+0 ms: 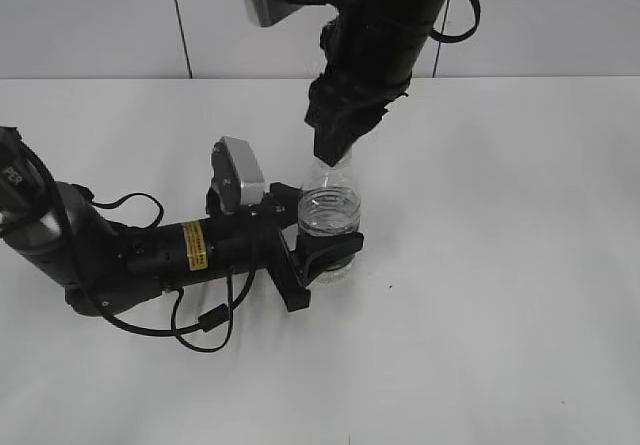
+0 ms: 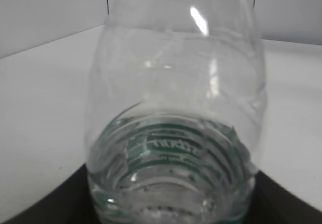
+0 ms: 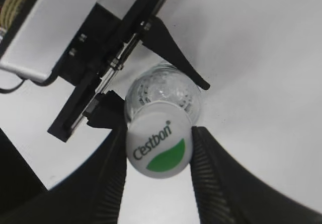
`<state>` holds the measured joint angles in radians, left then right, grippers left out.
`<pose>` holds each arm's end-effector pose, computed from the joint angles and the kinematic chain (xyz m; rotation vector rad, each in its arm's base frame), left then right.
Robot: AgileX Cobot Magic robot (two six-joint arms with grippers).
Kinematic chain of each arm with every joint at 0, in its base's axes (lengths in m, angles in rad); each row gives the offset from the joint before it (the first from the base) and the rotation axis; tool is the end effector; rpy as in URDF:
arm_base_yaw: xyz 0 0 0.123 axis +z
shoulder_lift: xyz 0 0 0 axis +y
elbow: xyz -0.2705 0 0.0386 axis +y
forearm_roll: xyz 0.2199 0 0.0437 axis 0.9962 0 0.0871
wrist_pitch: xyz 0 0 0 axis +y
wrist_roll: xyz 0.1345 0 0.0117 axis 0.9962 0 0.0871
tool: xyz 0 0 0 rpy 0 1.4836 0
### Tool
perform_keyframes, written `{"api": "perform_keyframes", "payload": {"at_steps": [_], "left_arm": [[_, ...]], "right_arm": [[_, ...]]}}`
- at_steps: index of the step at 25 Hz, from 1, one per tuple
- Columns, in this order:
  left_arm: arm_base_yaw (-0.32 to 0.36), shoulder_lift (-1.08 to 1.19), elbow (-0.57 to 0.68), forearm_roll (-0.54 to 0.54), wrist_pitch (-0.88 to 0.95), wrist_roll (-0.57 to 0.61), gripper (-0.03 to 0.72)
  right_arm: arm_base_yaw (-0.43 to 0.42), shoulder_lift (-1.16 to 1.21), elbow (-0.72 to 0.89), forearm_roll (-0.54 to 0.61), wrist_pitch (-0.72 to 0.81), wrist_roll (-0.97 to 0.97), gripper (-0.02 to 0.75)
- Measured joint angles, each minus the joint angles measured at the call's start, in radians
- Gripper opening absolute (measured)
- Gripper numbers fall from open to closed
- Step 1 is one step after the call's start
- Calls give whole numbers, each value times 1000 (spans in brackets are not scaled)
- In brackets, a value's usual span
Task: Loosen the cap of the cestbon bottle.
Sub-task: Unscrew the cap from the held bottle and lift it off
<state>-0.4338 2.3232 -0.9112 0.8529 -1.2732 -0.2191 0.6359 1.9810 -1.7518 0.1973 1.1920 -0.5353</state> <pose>0.3066 -0.2492 0.0661 1.0246 1.4756 -0.9400 0.3067 0.2569 0.2194 -1.5407 2.4578 0.2963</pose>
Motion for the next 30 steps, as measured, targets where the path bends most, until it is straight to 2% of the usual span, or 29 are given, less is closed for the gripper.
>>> {"api": "perform_keyframes", "payload": {"at_steps": [17, 23, 30], "left_arm": [[0, 0, 0, 2, 1, 3, 409], [0, 0, 0, 2, 1, 3, 409], [0, 0, 0, 0, 1, -4, 409]], "right_arm": [[0, -1, -8, 8, -1, -923, 296], [0, -8, -8, 22, 1, -1029, 295], [0, -40, -5, 96, 18, -1061, 295]]}}
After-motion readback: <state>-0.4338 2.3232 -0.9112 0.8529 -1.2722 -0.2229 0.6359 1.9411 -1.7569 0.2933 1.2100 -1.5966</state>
